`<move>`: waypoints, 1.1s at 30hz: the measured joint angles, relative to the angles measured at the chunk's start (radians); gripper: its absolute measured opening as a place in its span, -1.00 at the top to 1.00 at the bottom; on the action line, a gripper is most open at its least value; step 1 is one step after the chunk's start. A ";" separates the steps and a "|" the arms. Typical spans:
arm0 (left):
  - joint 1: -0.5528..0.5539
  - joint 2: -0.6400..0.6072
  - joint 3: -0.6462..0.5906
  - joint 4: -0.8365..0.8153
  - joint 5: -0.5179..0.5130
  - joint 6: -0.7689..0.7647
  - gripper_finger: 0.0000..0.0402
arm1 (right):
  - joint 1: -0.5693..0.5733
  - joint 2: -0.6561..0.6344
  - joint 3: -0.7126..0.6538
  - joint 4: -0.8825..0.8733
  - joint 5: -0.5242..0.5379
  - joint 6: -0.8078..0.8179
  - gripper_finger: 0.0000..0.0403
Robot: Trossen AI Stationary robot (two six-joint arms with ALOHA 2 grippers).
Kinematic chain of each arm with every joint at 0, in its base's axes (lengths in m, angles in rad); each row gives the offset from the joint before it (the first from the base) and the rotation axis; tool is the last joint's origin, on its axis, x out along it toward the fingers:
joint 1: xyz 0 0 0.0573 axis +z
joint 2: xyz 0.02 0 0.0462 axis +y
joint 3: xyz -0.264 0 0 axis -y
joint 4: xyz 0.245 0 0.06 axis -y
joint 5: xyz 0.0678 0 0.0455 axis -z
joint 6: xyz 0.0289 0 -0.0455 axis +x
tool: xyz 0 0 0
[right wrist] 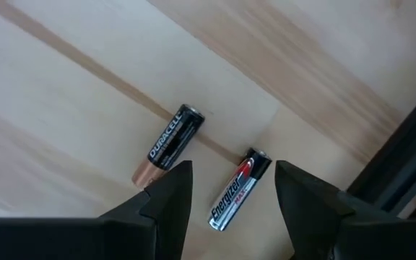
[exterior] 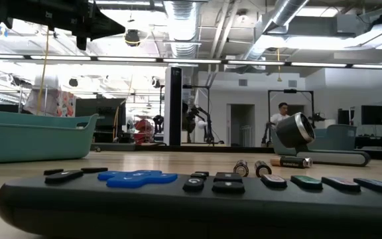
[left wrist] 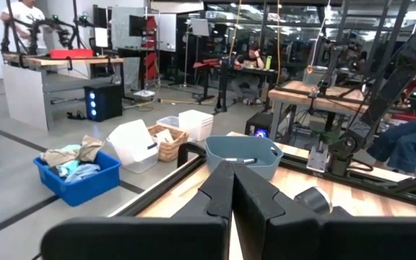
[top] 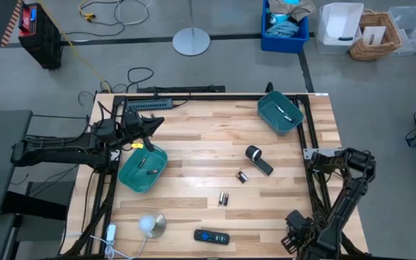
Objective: Sort batteries
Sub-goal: Put the silver battery into the blue bin
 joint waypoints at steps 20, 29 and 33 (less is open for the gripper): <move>0.000 0.000 0.000 -0.007 0.000 -0.009 1.00 | -0.054 0.002 0.021 -0.011 -0.149 -0.244 -0.07; 0.000 0.000 0.000 -0.007 0.000 -0.012 1.00 | -0.087 0.002 0.022 0.012 -0.189 -0.295 -0.08; 0.000 0.000 0.000 -0.007 0.000 -0.013 1.00 | -0.100 0.002 0.023 0.024 -0.190 -0.288 -0.11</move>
